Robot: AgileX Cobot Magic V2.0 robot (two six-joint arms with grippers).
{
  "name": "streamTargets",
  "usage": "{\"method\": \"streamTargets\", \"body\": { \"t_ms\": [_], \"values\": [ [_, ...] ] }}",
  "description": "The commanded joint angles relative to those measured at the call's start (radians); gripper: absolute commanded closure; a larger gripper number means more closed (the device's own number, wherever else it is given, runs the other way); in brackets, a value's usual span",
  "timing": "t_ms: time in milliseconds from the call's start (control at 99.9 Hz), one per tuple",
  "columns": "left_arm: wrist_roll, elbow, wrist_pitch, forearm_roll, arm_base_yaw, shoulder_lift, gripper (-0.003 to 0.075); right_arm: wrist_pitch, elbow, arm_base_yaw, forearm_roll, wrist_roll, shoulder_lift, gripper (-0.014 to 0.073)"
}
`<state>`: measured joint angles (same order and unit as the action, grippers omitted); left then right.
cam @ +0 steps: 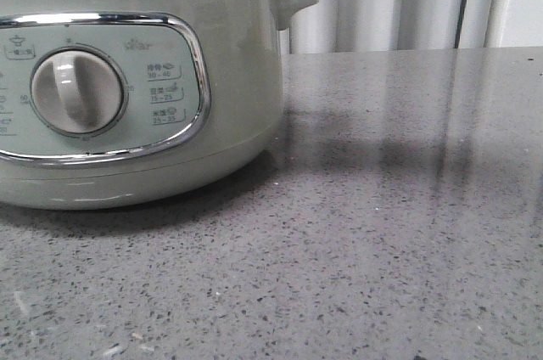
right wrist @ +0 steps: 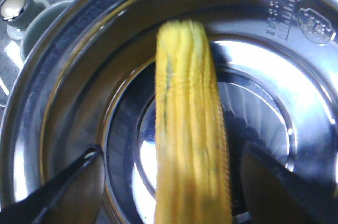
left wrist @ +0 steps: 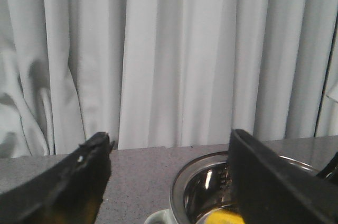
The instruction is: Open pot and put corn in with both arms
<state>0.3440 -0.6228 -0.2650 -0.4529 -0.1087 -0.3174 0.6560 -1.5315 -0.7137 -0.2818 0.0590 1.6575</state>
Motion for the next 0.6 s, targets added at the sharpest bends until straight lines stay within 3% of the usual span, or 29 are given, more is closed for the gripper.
{"method": "streamTargets", "body": {
  "t_ms": [0, 140, 220, 430, 590],
  "values": [
    [-0.005, -0.033, 0.046, -0.009, -0.009, -0.010, 0.0304, -0.032, -0.032, 0.001, 0.016, 0.012, -0.083, 0.0094],
    [-0.005, -0.033, 0.019, -0.009, -0.009, -0.010, 0.0428, 0.005, -0.032, 0.001, 0.068, 0.012, -0.155, 0.0100],
    [-0.005, -0.033, 0.003, -0.009, -0.009, -0.010, 0.0514, 0.035, -0.032, 0.001, 0.087, 0.012, -0.211, 0.0148],
    [-0.005, -0.033, -0.031, -0.009, -0.009, -0.010, 0.0651, 0.064, 0.038, 0.001, 0.142, 0.012, -0.402, 0.0337],
    [-0.005, -0.033, -0.136, -0.009, -0.009, -0.007, 0.0742, -0.005, 0.209, 0.001, 0.222, 0.012, -0.610, 0.0568]
  ]
}}
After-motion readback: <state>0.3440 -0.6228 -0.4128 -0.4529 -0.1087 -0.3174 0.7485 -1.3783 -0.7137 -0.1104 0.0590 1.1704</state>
